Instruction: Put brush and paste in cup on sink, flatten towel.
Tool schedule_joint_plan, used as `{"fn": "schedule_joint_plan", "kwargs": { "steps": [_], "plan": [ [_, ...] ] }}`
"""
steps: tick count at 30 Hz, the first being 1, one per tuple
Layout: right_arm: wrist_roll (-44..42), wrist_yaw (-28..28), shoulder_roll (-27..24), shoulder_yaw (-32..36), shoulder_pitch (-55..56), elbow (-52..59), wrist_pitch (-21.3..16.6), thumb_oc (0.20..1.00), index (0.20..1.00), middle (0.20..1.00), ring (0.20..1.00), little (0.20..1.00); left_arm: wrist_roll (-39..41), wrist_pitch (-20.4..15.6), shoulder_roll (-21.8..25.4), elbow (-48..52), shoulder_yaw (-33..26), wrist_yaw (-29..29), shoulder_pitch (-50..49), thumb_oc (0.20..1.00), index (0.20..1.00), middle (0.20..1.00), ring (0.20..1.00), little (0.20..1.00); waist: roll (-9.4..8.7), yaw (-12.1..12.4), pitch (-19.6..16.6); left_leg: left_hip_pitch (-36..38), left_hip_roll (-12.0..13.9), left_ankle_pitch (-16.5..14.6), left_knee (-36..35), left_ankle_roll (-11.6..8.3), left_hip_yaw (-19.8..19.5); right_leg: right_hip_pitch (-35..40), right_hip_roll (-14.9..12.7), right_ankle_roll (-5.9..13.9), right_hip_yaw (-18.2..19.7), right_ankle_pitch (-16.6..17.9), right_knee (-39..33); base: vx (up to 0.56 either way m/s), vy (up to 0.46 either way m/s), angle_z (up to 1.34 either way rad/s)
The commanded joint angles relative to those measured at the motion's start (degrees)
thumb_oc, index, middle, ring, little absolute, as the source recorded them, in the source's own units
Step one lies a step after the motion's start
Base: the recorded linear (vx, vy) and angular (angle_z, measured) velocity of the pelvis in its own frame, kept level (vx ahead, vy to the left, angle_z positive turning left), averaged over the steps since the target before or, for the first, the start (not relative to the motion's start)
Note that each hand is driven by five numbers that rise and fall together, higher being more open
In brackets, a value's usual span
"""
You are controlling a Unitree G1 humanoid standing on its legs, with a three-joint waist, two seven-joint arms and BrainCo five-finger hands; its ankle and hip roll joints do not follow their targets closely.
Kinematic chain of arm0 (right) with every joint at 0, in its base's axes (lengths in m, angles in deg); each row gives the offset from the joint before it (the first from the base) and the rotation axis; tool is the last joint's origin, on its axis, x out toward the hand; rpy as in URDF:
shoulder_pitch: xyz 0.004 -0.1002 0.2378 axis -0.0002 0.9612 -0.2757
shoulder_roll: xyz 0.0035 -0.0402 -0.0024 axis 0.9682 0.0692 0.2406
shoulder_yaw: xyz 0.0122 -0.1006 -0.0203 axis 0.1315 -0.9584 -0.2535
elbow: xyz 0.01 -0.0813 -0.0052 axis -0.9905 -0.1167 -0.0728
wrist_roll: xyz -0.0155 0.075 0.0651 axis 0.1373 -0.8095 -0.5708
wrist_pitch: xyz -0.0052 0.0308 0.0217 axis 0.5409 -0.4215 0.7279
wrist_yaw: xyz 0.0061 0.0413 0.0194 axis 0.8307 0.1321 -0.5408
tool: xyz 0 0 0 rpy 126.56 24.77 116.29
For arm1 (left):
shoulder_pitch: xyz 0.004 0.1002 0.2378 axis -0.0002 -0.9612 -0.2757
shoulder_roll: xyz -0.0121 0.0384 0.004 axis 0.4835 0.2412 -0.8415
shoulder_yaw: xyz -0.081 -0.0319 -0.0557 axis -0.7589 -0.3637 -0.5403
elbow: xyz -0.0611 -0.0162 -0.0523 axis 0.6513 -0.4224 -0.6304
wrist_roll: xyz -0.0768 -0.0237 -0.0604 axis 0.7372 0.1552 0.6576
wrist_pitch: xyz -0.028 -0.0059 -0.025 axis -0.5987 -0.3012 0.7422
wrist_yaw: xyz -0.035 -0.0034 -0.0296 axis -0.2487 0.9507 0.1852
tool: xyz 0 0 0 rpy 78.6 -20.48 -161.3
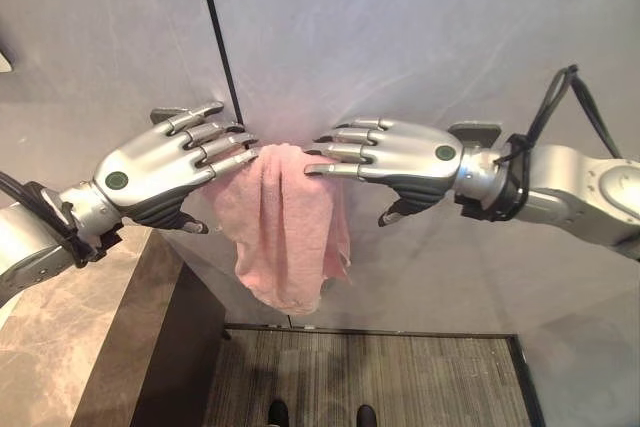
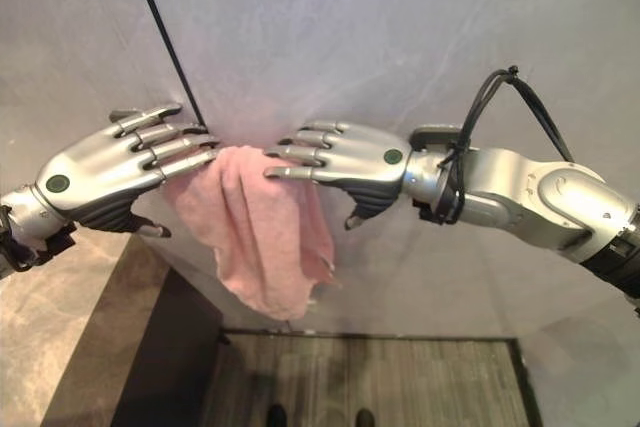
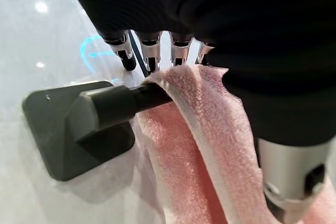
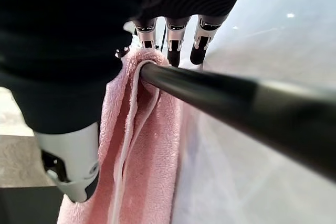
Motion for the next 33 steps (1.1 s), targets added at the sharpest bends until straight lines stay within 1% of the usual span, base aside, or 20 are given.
{"fn": "schedule_joint_plan", "kwargs": {
  "steps": [1, 2, 3, 4, 5, 6, 7, 9, 10, 14, 16, 18, 21, 24, 25, 26, 28, 30, 31, 33],
  "plan": [
    [6.7, 3.4, -9.7, -3.7, 12.5, -3.1, -0.4, 1.000, 1.000, 1.000, 1.000, 1.000, 0.2, -2.0, 0.4, -1.3, -2.6, -3.1, -8.8, 1.000, 1.000, 1.000, 1.000, 1.000, -0.38, -2.2, -0.8, 1.7, 3.2, -3.2, 0.4, -2.62, 0.1, 0.8, -8.2, 6.34, -3.4, 0.1, 0.0, 0.00, 0.000, 0.00],
    [7.9, 2.2, -11.0, 2.0, 20.1, -6.8, 0.0, 1.000, 1.000, 1.000, 1.000, 1.000, 0.0, -1.6, -0.8, -2.9, -7.2, -3.1, -13.9, 1.000, 1.000, 1.000, 1.000, 1.000, 0.04, -2.5, -1.0, 1.8, 3.3, -3.3, 0.4, -2.62, 0.1, 1.0, -8.2, 6.33, -3.5, 0.0, 0.0, 0.00, 0.000, 0.00],
    [8.0, 2.5, -12.5, 4.4, 20.7, -5.4, 0.5, 1.000, 1.000, 1.000, 1.000, 1.000, -0.3, -0.9, -1.2, -3.7, -9.4, -3.2, -15.9, 1.000, 1.000, 1.000, 1.000, 1.000, 0.20, -2.0, -1.3, 1.9, 3.2, -3.3, 0.4, -2.61, 0.0, 1.0, -8.2, 6.36, -3.6, 0.0, 0.0, 0.00, 0.000, 0.00],
    [6.5, 2.7, -13.5, 10.0, 25.5, -5.1, 0.5, 1.000, 1.000, 1.000, 1.000, 1.000, -0.4, -0.7, -2.3, -4.0, -14.9, -3.2, -21.0, 1.000, 1.000, 1.000, 1.000, 1.000, 0.49, -2.6, -1.4, 1.9, 3.3, -3.3, 0.4, -2.63, 0.2, 0.9, -8.2, 6.38, -3.5, 0.1, 0.0, 0.00, -0.003, -0.03],
    [5.9, 2.1, -13.8, 12.3, 28.0, -6.3, 0.8, 1.000, 1.000, 1.000, 1.000, 1.000, -0.2, -0.4, -3.1, -4.6, -16.6, -3.3, -22.8, 1.000, 1.000, 1.000, 1.000, 1.000, 0.77, -3.1, -1.4, 1.9, 3.3, -3.2, 0.4, -2.63, 0.3, 0.9, -8.3, 6.40, -3.5, 0.1, 0.0, 0.00, -0.007, -0.05],
    [6.0, 1.3, -13.5, 16.5, 32.5, -9.2, 1.7, 1.000, 1.000, 1.000, 1.000, 1.000, -0.1, 0.0, -3.7, -5.4, -19.6, -3.0, -25.5, 1.000, 1.000, 1.000, 1.000, 1.000, 0.90, -3.6, -1.5, 2.0, 3.3, -3.2, 0.4, -2.61, 0.3, 0.9, -8.3, 6.39, -3.5, 0.2, 0.0, 0.00, 0.000, 0.00],
    [6.9, 0.2, -13.2, 25.0, 40.9, -12.2, 2.3, 1.000, 1.000, 1.000, 1.000, 1.000, 0.7, 0.3, -4.0, -5.9, -24.6, -3.1, -29.9, 1.000, 1.000, 1.000, 1.000, 1.000, 0.33, -3.9, -1.6, 2.0, 3.4, -3.1, 0.4, -2.66, 0.2, 1.0, -8.2, 6.35, -3.6, 0.1, 0.0, 0.00, 0.000, 0.00],
    [7.6, -0.4, -13.4, 28.9, 44.3, -13.9, 3.1, 1.000, 1.000, 1.000, 1.000, 1.000, 0.6, 0.6, -4.4, -6.9, -26.3, -2.9, -31.5, 1.000, 1.000, 1.000, 1.000, 1.000, 0.21, -4.2, -1.7, 2.0, 3.5, -3.1, 0.4, -2.70, 0.3, 1.0, -8.2, 6.33, -3.5, 0.1, 0.0, 0.00, 0.000, 0.00],
    [8.8, -1.2, -13.2, 34.3, 49.2, -14.4, 3.2, 1.000, 1.000, 1.000, 1.000, 1.000, 1.0, 0.8, -4.7, -7.3, -28.3, -3.0, -33.2, 1.000, 1.000, 1.000, 1.000, 1.000, -0.13, -4.3, -1.9, 2.0, 3.6, -3.1, 0.4, -2.73, 0.2, 1.0, -8.1, 6.28, -3.4, 0.1, 0.0, 0.00, 0.000, 0.00],
    [9.0, -1.2, -12.5, 42.5, 57.0, -13.7, 3.1, 1.000, 1.000, 1.000, 1.000, 1.000, 1.6, 1.1, -4.9, -7.7, -28.7, -3.8, -33.5, 1.000, 1.000, 1.000, 1.000, 1.000, -0.34, -4.4, -2.3, 2.4, 3.8, -3.1, 0.4, -2.77, 0.4, 1.1, -7.8, 6.16, -3.1, 0.0, 0.0, 0.00, -0.016, 0.03],
    [8.4, -0.6, -12.5, 44.7, 59.0, -12.6, 2.9, 1.000, 1.000, 1.000, 1.000, 1.000, 1.9, 1.3, -4.8, -7.6, -27.8, -4.4, -32.4, 1.000, 1.000, 1.000, 1.000, 1.000, -0.35, -4.1, -2.4, 2.7, 3.9, -3.1, 0.4, -2.79, 0.7, 1.1, -7.7, 6.09, -2.9, -0.1, 0.0, 0.00, 0.000, 0.00],
    [7.6, -0.3, -12.4, 45.0, 59.1, -11.9, 2.7, 1.000, 1.000, 1.000, 1.000, 1.000, 2.1, 1.3, -4.9, -7.6, -27.3, -4.7, -31.9, 1.000, 1.000, 1.000, 1.000, 1.000, -0.32, -4.0, -2.4, 2.8, 3.9, -3.2, 0.4, -2.81, 0.8, 1.1, -7.6, 6.08, -2.7, -0.1, 0.0, 0.00, -0.006, -0.02],
    [2.4, 0.7, -10.6, 45.6, 57.2, -6.4, 1.6, 1.000, 1.000, 1.000, 1.000, 1.000, 3.0, 1.3, -6.0, -7.0, -26.2, -5.1, -30.4, 1.000, 1.000, 1.000, 1.000, 1.000, -0.15, -3.6, -2.4, 3.3, 4.1, -3.2, 0.4, -2.86, 1.5, 0.9, -7.5, 6.01, -2.1, -0.1, 0.0, -0.01, -0.007, -0.06],
    [0.7, 0.5, -10.0, 44.5, 54.1, -3.2, 1.2, 1.000, 1.000, 1.000, 1.000, 1.000, 3.4, 1.5, -7.0, -6.9, -25.3, -4.7, -28.8, 1.000, 1.000, 1.000, 1.000, 1.000, -0.20, -3.2, -2.3, 3.4, 4.2, -3.2, 0.4, -2.86, 1.9, 0.7, -7.4, 5.95, -1.7, -0.1, 0.0, -0.01, -0.010, -0.14],
    [-0.7, -0.4, -8.8, 43.5, 51.0, -0.8, 0.8, 1.000, 1.000, 1.000, 1.000, 1.000, 3.9, 1.9, -8.8, -7.0, -24.6, -3.9, -27.5, 1.000, 1.000, 1.000, 1.000, 1.000, -0.38, -3.0, -2.3, 3.5, 4.4, -3.1, 0.4, -2.87, 2.1, 0.5, -7.3, 5.89, -1.4, -0.1, 0.0, -0.02, -0.016, -0.09],
    [-0.7, -0.4, -8.8, 43.0, 50.5, -0.9, 0.9, 1.000, 1.000, 1.000, 1.000, 1.000, 3.9, 1.9, -8.9, -7.1, -24.5, -3.9, -27.4, 1.000, 1.000, 1.000, 1.000, 1.000, -0.30, -3.0, -2.3, 3.6, 4.4, -3.2, 0.4, -2.87, 2.2, 0.5, -7.3, 5.89, -1.4, -0.1, 0.0, 0.00, 0.000, 0.00],
    [-1.8, -2.7, -6.0, 42.2, 47.0, 0.9, 0.7, 1.000, 1.000, 1.000, 1.000, 1.000, 4.9, 2.4, -12.2, -7.3, -23.3, -2.8, -25.6, 1.000, 1.000, 1.000, 1.000, 1.000, -0.52, -2.7, -2.2, 3.7, 4.6, -3.1, 0.4, -2.87, 2.6, 0.3, -7.1, 5.82, -0.9, 0.0, 0.0, -0.02, -0.011, -0.08],
    [-2.2, -6.4, 0.3, 42.1, 43.9, 2.1, 0.9, 1.000, 1.000, 1.000, 1.000, 1.000, 8.7, 2.9, -19.6, -7.4, -20.8, -0.3, -23.0, 1.000, 1.000, 1.000, 1.000, 1.000, -0.60, -2.6, -2.0, 4.4, 4.7, -3.5, 0.4, -2.65, 3.1, 0.3, -6.9, 5.84, -0.5, -0.2, 0.0, -0.01, -0.008, -0.18],
    [-2.5, -7.3, 2.4, 42.5, 43.1, 2.7, 1.1, 1.000, 1.000, 1.000, 1.000, 1.000, 10.7, 3.1, -22.8, -7.0, -20.5, 1.0, -21.9, 1.000, 1.000, 1.000, 1.000, 1.000, -0.64, -2.5, -1.9, 4.5, 4.7, -3.6, 0.4, -2.59, 3.5, 0.2, -6.8, 5.83, -0.2, -0.1, 0.0, -0.02, -0.010, -0.12],
    [-7.4, -8.7, 9.6, 44.5, 41.8, 5.5, 1.1, 1.000, 1.000, 1.000, 1.000, 1.000, 15.5, 3.3, -30.0, -6.4, -19.7, 3.6, -20.2, 1.000, 1.000, 1.000, 1.000, 1.000, -0.87, -2.2, -1.9, 4.7, 4.9, -3.4, 0.4, -2.44, 4.6, -0.4, -6.5, 5.86, 0.7, 0.4, 0.0, -0.02, -0.011, -0.24]
  ]
}}
